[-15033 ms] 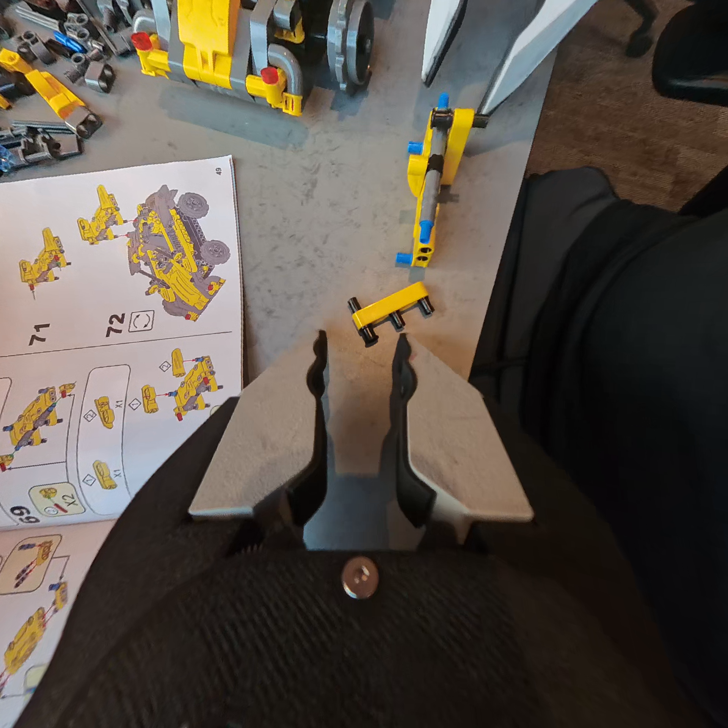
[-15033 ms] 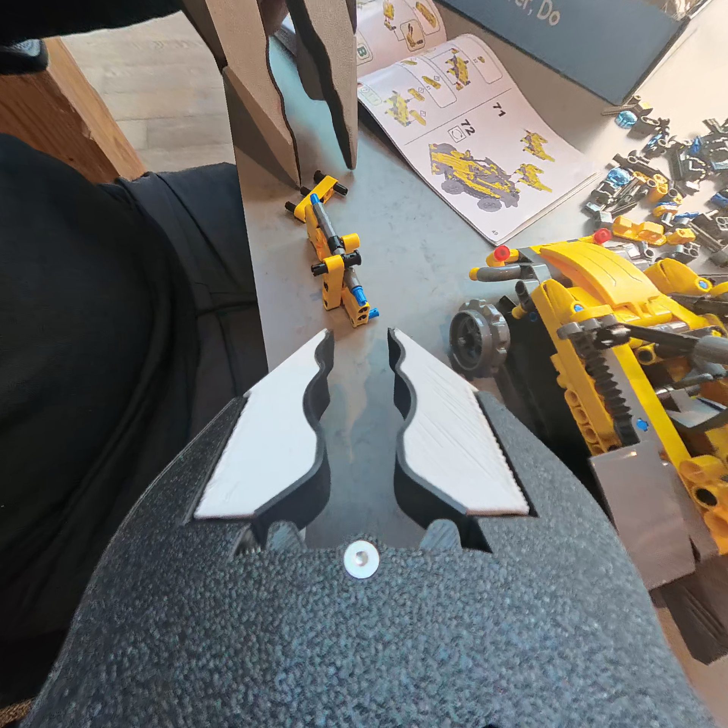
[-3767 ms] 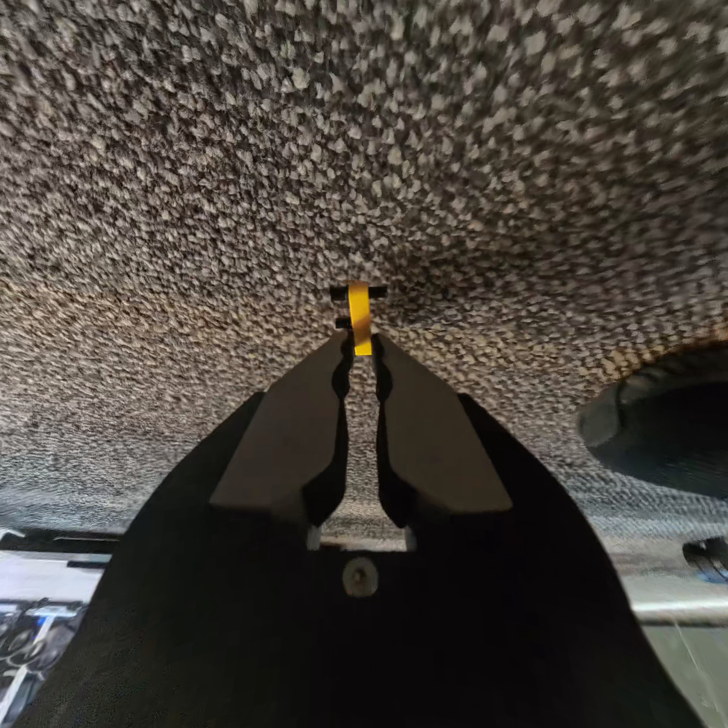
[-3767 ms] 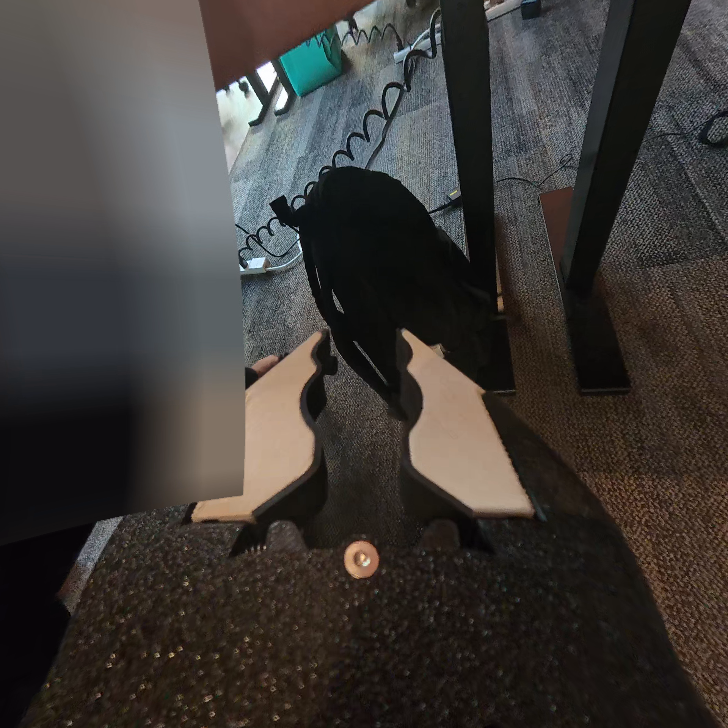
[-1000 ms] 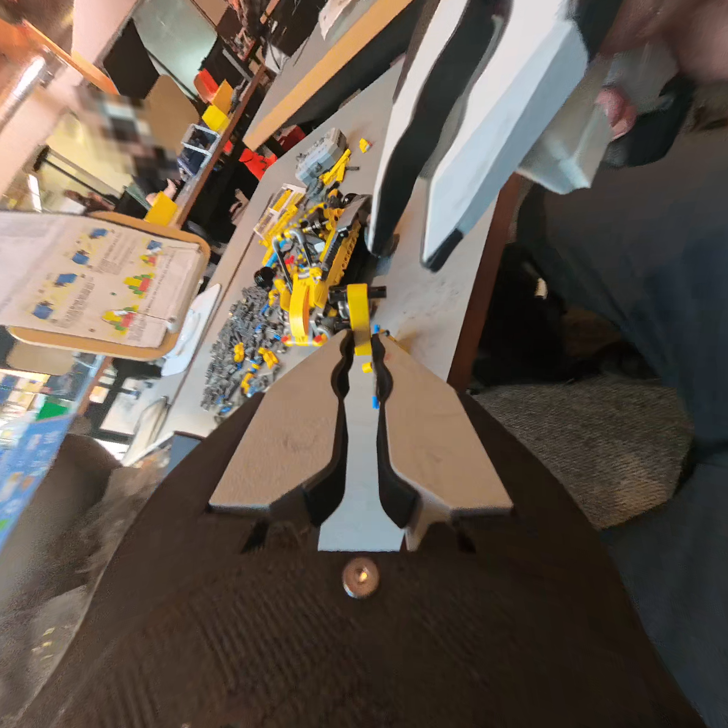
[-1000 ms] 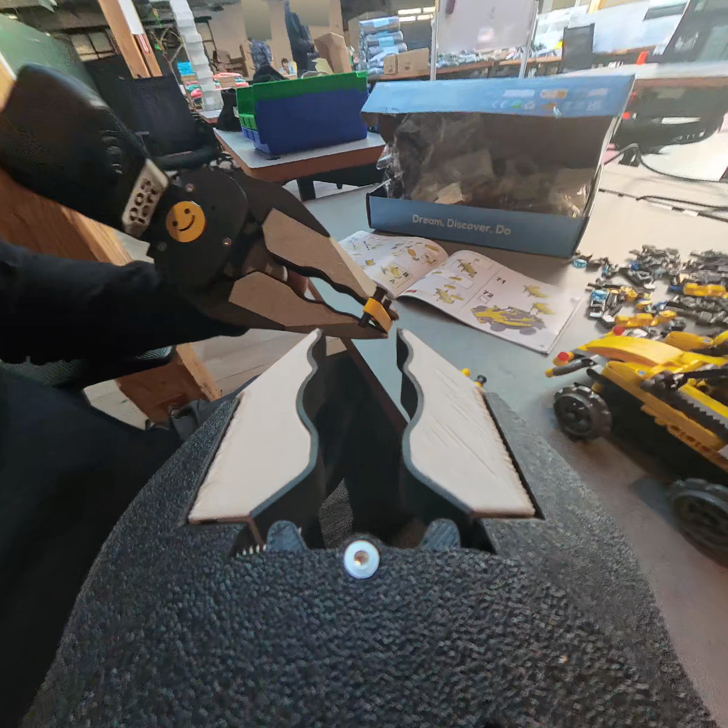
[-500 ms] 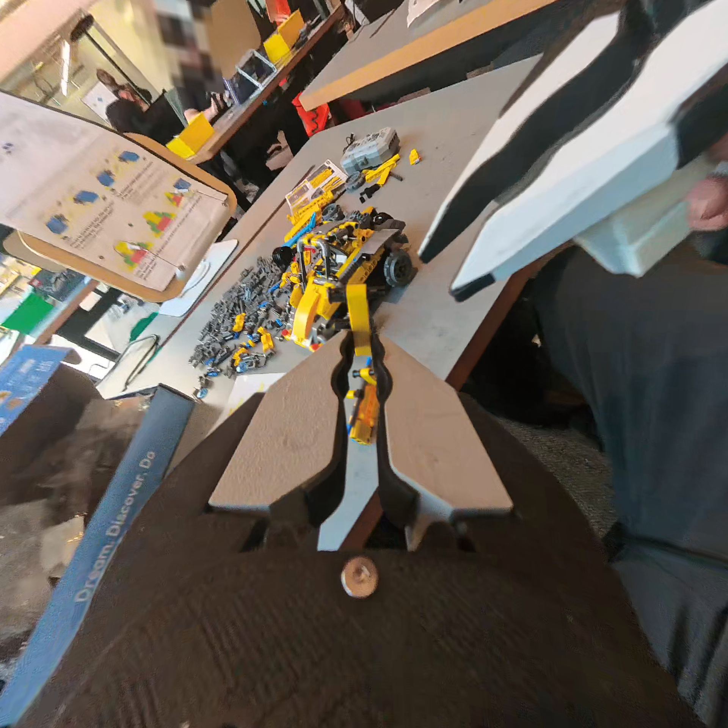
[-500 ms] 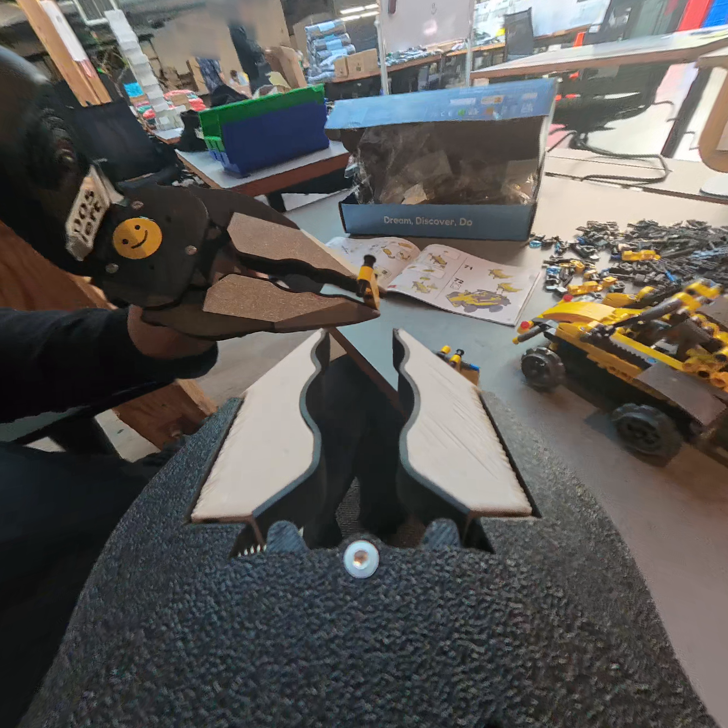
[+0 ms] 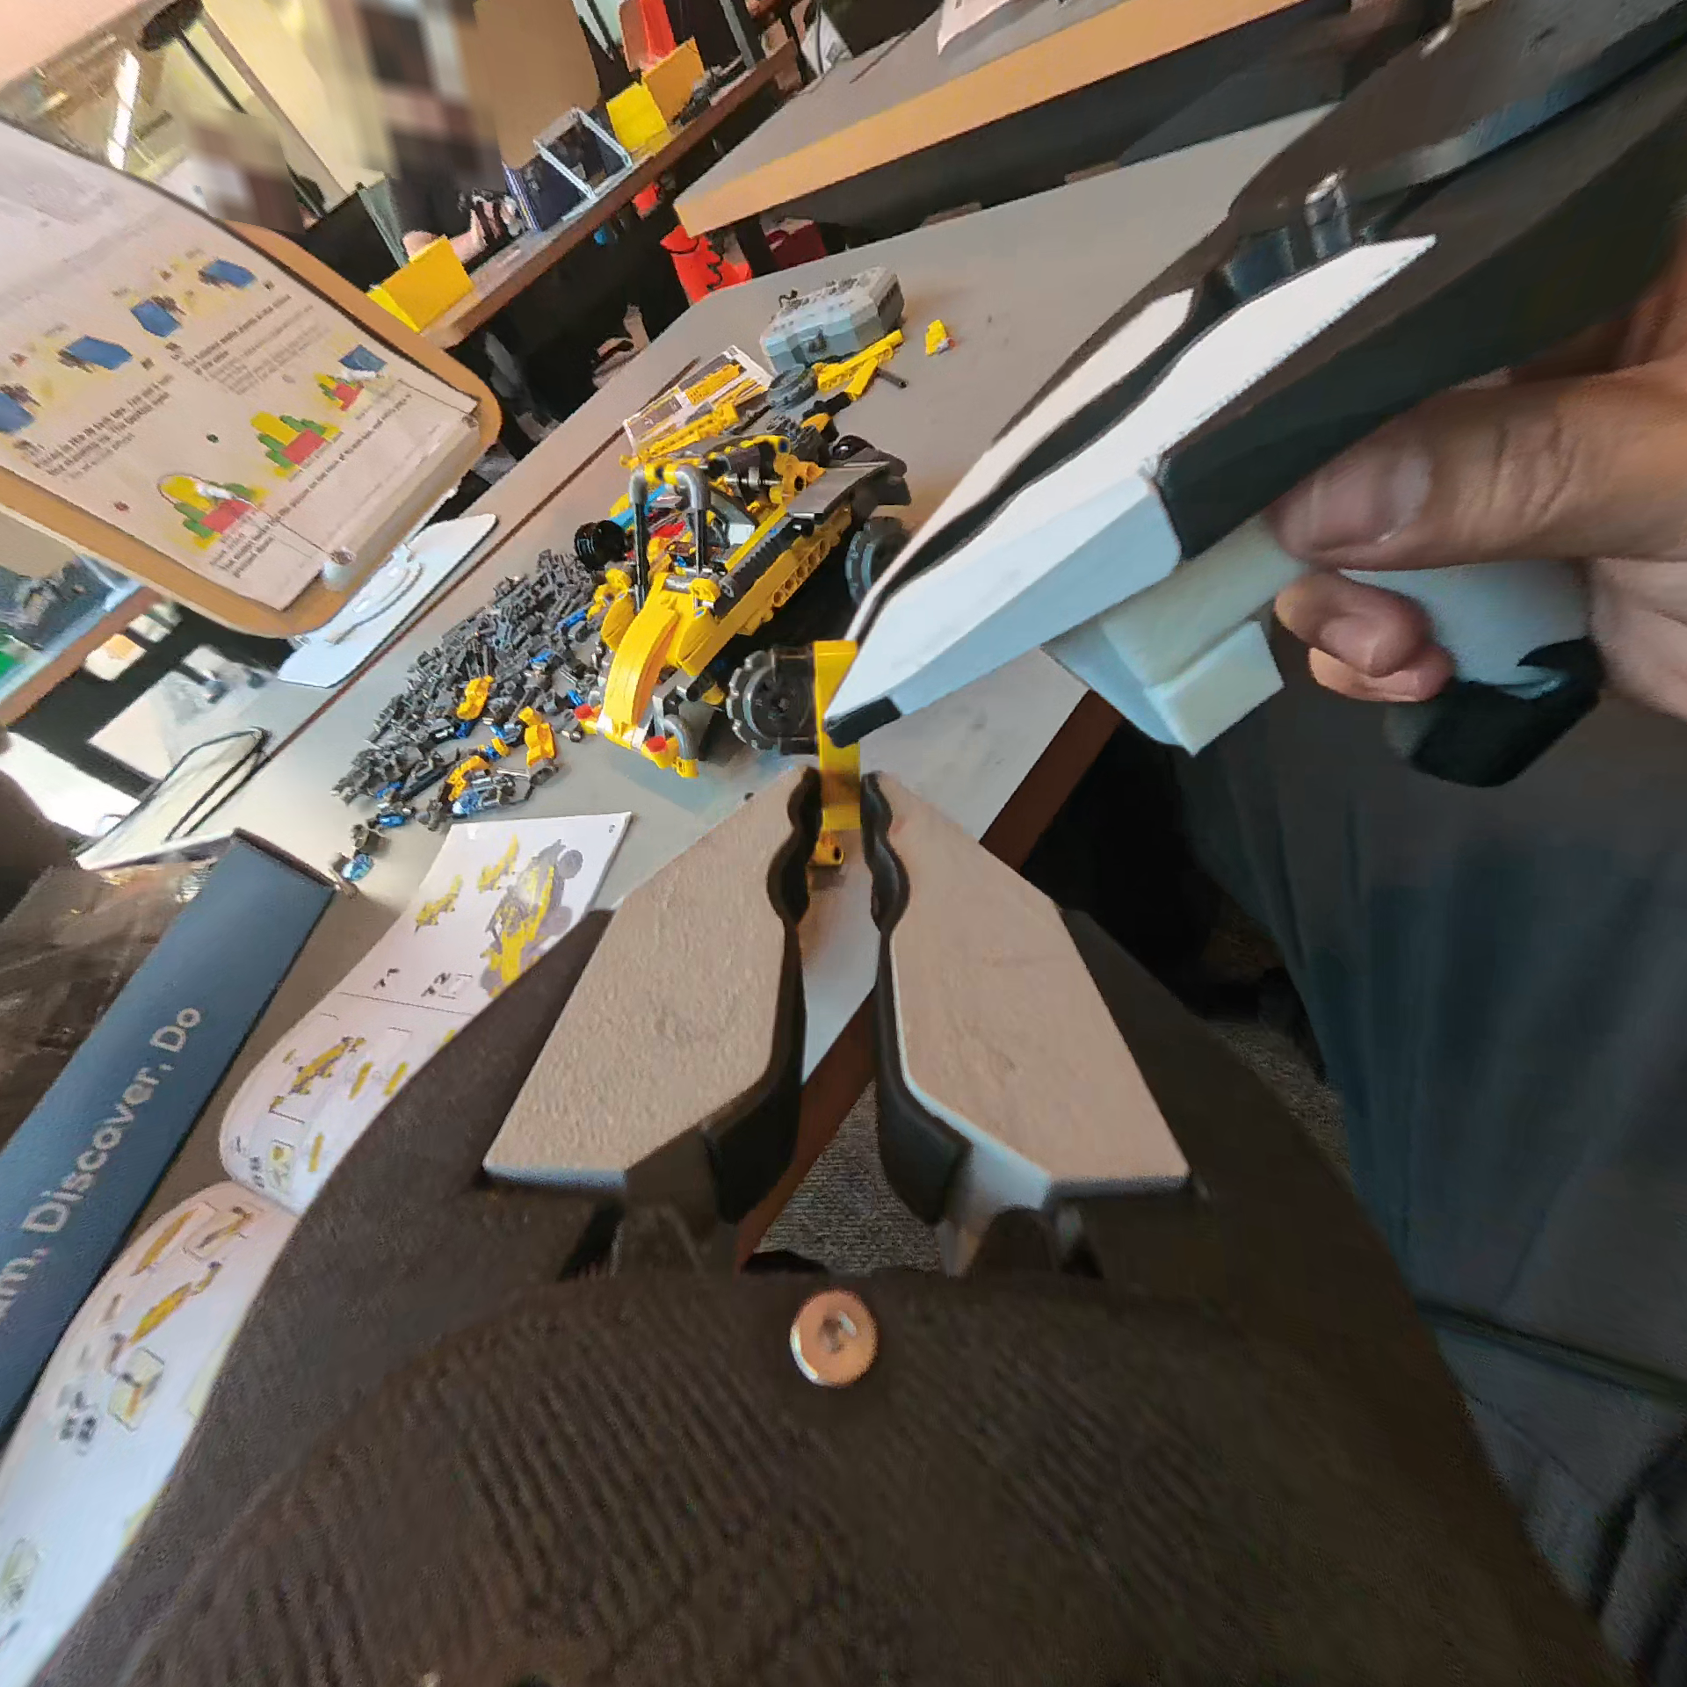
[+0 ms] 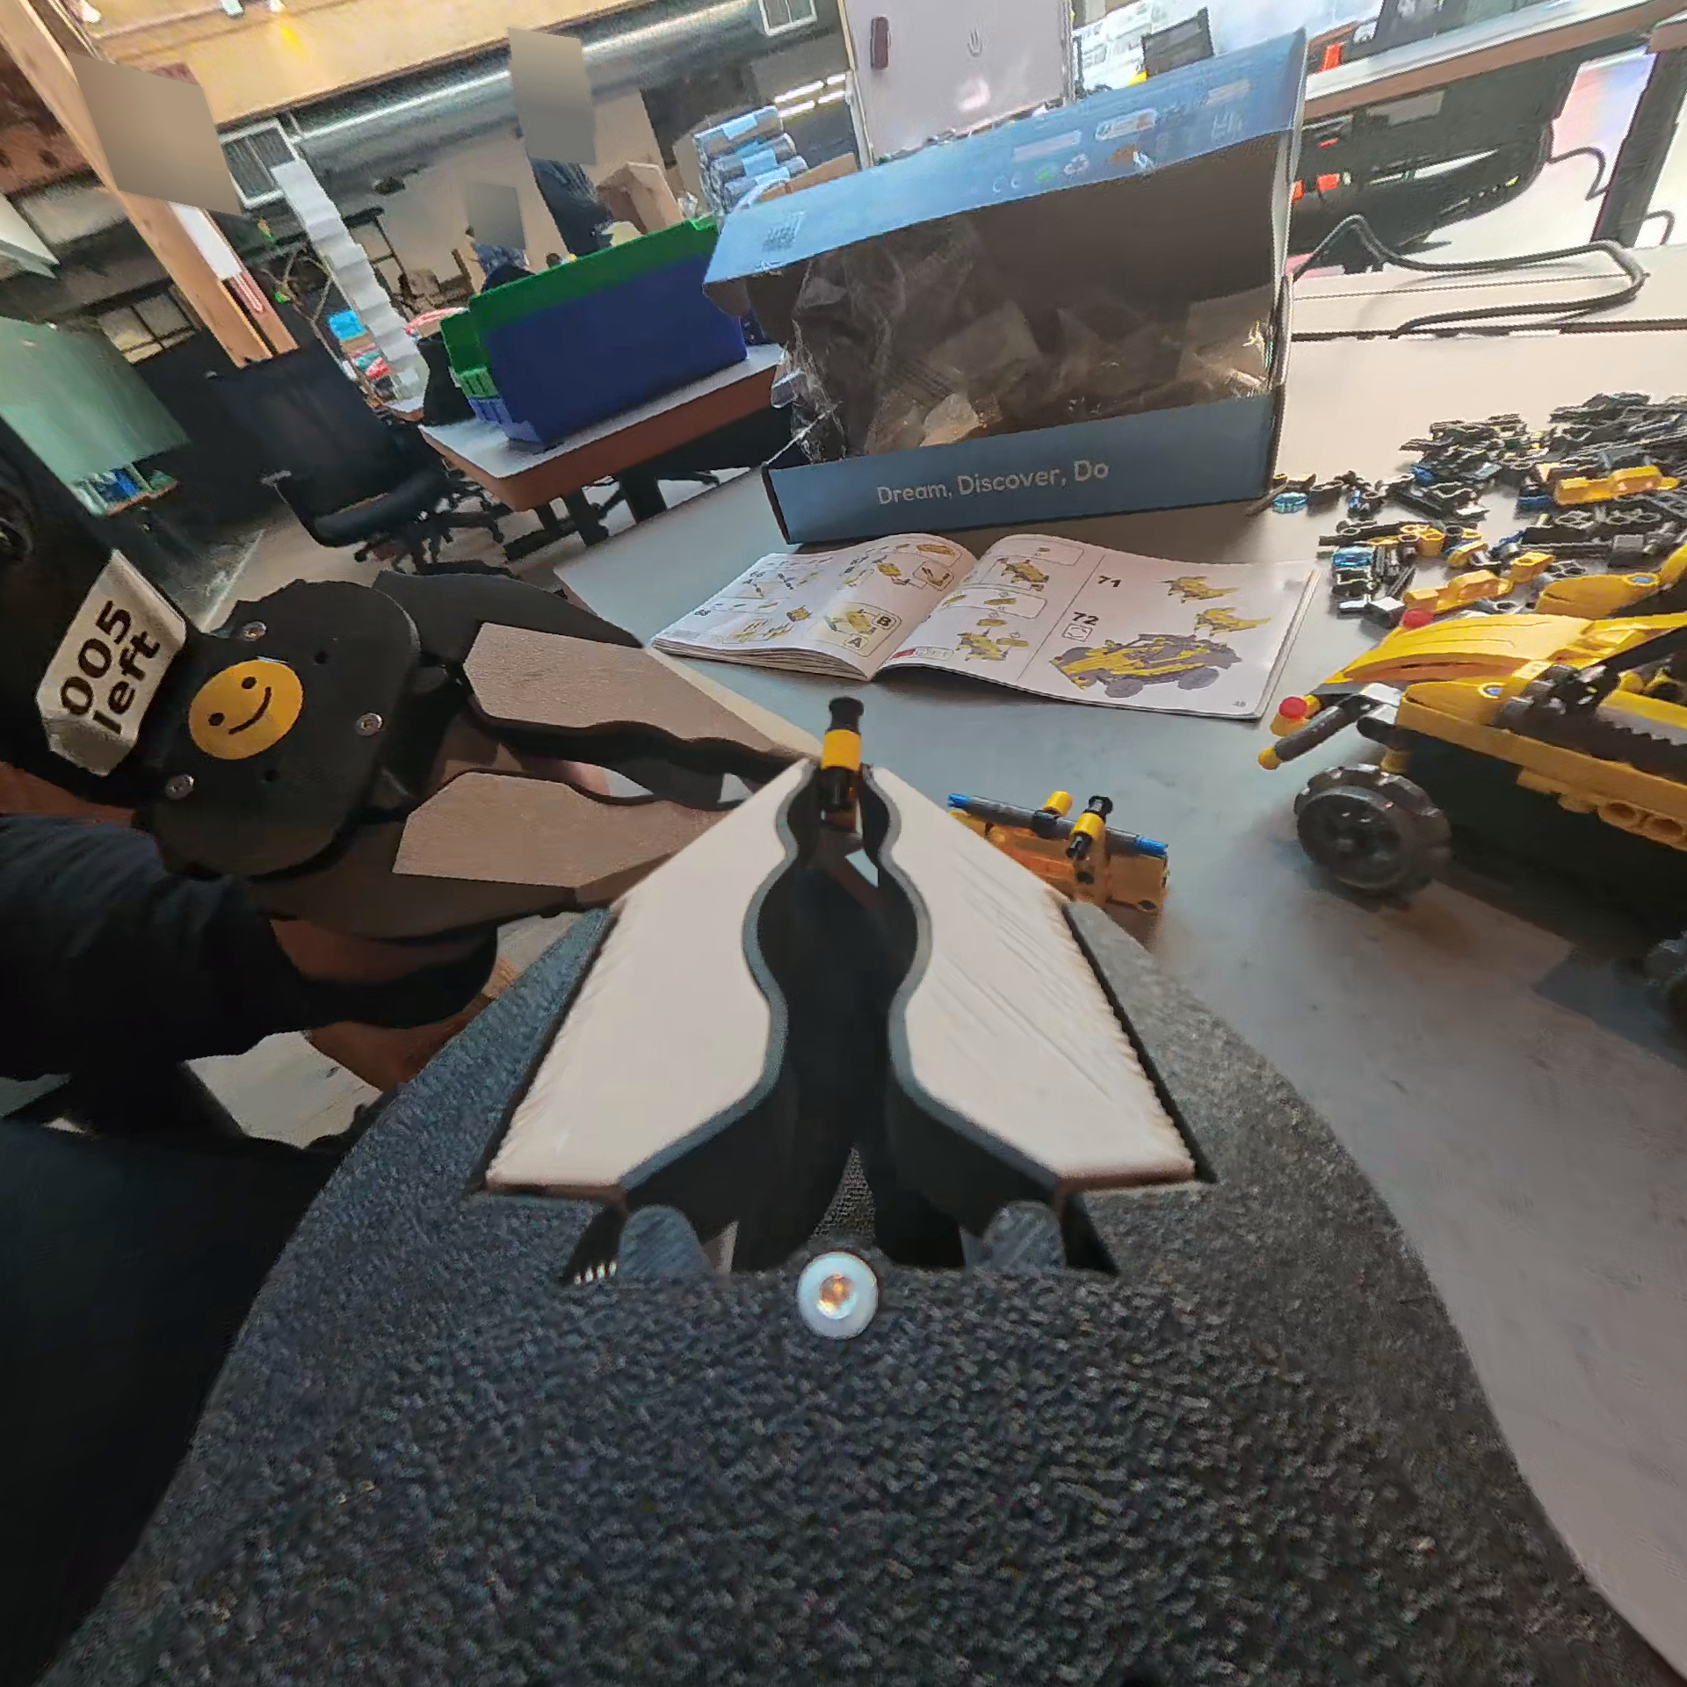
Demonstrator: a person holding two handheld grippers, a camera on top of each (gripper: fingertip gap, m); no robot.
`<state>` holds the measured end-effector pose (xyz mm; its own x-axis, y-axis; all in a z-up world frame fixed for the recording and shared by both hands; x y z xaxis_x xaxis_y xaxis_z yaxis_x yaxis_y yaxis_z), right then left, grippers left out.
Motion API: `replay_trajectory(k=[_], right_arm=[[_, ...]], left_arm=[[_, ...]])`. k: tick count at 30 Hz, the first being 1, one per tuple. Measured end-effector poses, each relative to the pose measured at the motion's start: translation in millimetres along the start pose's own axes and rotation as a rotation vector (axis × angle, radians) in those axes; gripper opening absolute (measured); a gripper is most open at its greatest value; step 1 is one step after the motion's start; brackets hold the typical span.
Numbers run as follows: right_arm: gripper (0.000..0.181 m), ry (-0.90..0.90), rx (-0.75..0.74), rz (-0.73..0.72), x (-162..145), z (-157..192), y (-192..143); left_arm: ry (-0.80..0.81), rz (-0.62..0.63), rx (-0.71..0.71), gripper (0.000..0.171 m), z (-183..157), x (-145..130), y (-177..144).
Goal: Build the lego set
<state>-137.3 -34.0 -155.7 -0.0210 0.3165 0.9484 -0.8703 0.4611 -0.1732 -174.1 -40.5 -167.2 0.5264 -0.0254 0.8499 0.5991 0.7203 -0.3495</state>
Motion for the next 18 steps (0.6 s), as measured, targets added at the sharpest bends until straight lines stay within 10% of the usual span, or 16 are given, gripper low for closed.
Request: replay_trajectory(k=[18], right_arm=[[0.008,-0.065,-0.081,0.256,-40.5,-49.4,12.3]], left_arm=[[-0.258,0.289,-0.355,0.033,39.4,-77.4,32.8]])
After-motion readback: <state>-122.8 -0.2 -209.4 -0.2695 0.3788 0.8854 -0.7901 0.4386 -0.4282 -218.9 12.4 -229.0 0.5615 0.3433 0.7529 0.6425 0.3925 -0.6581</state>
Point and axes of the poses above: each gripper's, where its closed fingertips meet, y out along the fingers, x out of its top, z = x × y across the jaws, the point moved 3 cm from there along -y, back along the fingers, and after that the axes turned 5 degrees about -x, right-handed, at the moved point
